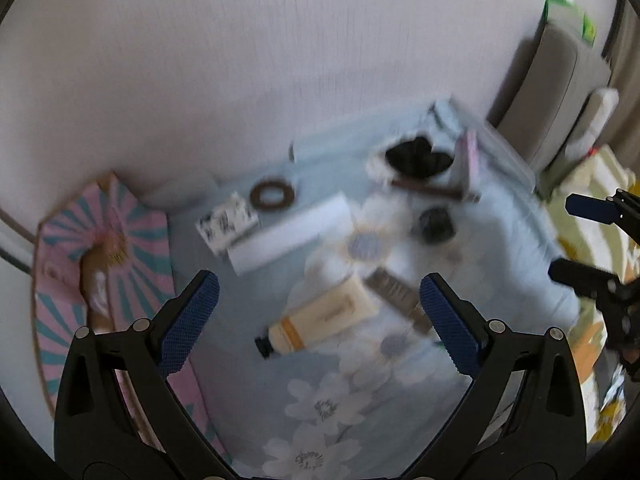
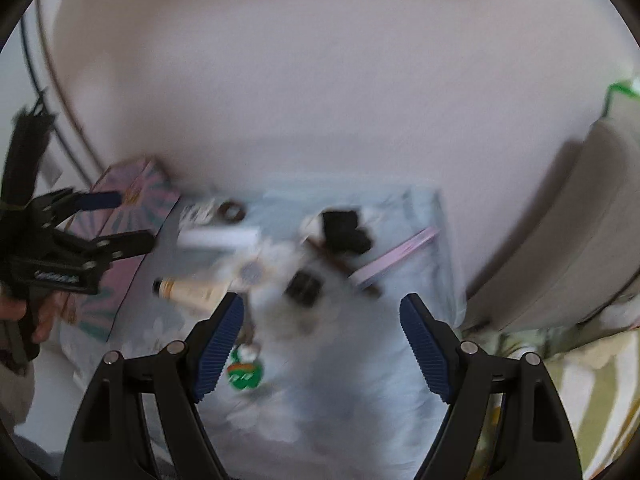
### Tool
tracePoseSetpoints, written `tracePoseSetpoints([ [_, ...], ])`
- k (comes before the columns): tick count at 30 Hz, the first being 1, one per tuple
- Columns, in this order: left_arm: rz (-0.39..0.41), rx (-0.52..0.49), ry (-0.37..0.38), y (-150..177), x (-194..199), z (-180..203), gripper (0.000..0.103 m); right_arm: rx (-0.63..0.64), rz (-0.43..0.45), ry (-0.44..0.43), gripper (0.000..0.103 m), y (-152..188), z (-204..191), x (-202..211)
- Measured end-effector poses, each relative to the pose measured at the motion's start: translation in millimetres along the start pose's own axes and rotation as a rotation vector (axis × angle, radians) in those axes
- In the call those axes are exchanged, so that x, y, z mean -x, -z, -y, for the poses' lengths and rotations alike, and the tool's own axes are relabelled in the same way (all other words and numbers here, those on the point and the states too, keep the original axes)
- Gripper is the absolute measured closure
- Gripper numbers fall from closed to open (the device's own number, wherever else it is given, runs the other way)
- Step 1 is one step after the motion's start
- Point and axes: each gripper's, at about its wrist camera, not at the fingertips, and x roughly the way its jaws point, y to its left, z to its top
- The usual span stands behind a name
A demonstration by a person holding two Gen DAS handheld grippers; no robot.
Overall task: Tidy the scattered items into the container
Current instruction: 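Return both tools to the bed over the remaining items, then grasp the cream hand cream tube with left tool while right tool grasps green frog toy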
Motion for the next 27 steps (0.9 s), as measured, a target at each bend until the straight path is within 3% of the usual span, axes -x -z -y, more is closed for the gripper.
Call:
tracePoseSetpoints([
  [7,-0.068,-0.064,-0.045,29.3,-40.5,-2.9,0.002,0.064,-0.071,-0.069,0.026,36.6,-29.7,-35.7],
  [16,-0.09,-0.123,-0.085,41.1,-77.6,-2.2,0.003,0.137,-0.096,-0.079,0.026,57.8,-45.5,-68.8],
  [25,-0.081,-0.105,-0.05,50.8,-94.1,-4.4,0.003,0.221,-0.076,-0.05,0.026,66.9,-57.9,-82.3],
  [27,-0.072,-0.093,-0.026,51.9,-93.1,-6.6,0.01,0.226,-0.08,-0.062,0.026,68.1,-57.3,-85.6],
])
